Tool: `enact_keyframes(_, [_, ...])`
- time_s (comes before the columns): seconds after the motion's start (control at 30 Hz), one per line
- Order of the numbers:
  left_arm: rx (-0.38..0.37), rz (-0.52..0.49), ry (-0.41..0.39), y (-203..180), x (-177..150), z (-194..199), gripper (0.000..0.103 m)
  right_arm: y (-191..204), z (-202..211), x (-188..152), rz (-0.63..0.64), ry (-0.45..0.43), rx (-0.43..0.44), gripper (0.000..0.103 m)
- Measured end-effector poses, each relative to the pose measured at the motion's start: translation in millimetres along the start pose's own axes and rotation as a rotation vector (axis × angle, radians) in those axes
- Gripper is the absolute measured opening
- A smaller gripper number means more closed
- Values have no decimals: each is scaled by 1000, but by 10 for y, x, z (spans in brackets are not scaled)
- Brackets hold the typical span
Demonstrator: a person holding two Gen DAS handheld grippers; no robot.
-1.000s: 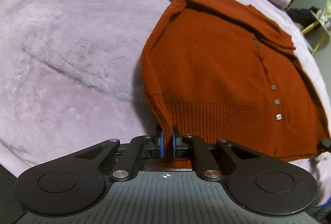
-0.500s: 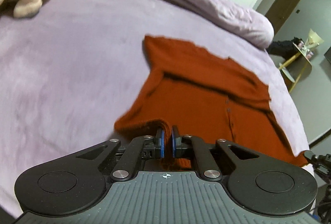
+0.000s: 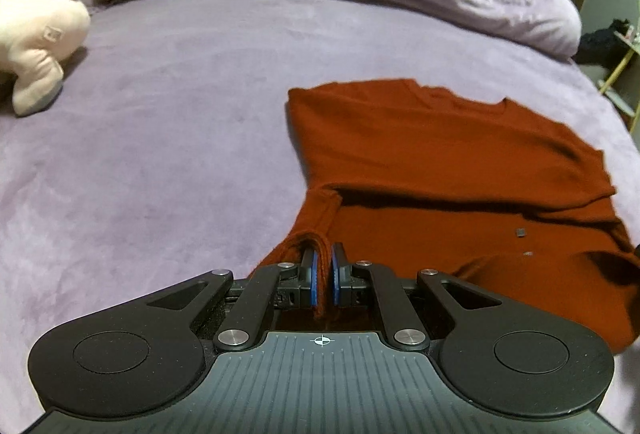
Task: Fold small clothes
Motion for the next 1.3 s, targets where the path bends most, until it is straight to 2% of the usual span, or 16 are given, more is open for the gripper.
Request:
enact_keyframes(0.17, [26, -32, 26, -29, -19, -169, 14, -13, -187, -31, 91, 41, -54, 5])
enact_keyframes(0.27, [-10, 8, 12, 78, -26, -149, 17, -16, -117, -41, 109, 25, -67, 6])
enact_keyframes(0.3, [-34, 28, -3, 140, -34, -129, 25, -26, -63, -46, 109, 9, -63, 11])
enact_keyframes(0.33, [-44, 34, -26, 187, -47, -104, 38, -37, -8, -57, 113, -5, -61, 22])
enact_keyframes(0.37, [-51, 23, -57, 223, -59, -75, 43, -47, 41, -72, 123, -14, -67, 27])
enact_keyframes(0.43, [-55, -30, -124, 288, -98, -20, 47, -46, 103, -119, 172, -10, -61, 44])
enact_keyframes(0.47, [-72, -56, -140, 310, -119, -7, 49, -46, 115, -151, 204, 4, -57, 46])
enact_keyframes(0.63, [-175, -123, -125, 262, -176, -30, 55, -42, 46, -262, 298, 83, -27, 48])
enact_keyframes(0.7, [-203, -156, -152, 227, -181, 31, 56, -24, 0, -278, 314, 100, -25, 48])
enact_keyframes(0.73, [-224, -167, -172, 230, -183, 60, 62, -4, -13, -273, 321, 108, -20, 48])
enact_keyframes(0.8, [-255, -183, -182, 242, -186, 76, 66, 31, 2, -257, 337, 107, 5, 49])
enact_keyframes(0.9, [-280, -190, -167, 295, -173, 66, 66, 18, 35, -243, 357, 101, 16, 54])
enact_keyframes(1.07, [-217, -225, -123, 216, -141, -107, 66, -81, 66, -228, 300, 90, 21, 54])
enact_keyframes(1.17, [-189, -246, -80, 117, -128, -244, 54, -61, -2, -274, 333, 105, -1, 54])
enact_keyframes(1.27, [-185, -263, -74, 57, -139, -298, 43, -5, -51, -288, 380, 111, -24, 52])
enact_keyframes(1.3, [-184, -270, -75, 40, -144, -303, 36, -1, -68, -282, 384, 113, -31, 50])
Point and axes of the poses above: each gripper's, at about its wrist camera, not at the fingertips, and z roughly against the way its jaws point, y to its left, x to its top, the point moved 1 cm from there along -z, roughly the way its jaws point, and after that the axes turned 11 degrees about x, right-handed, at the moved point
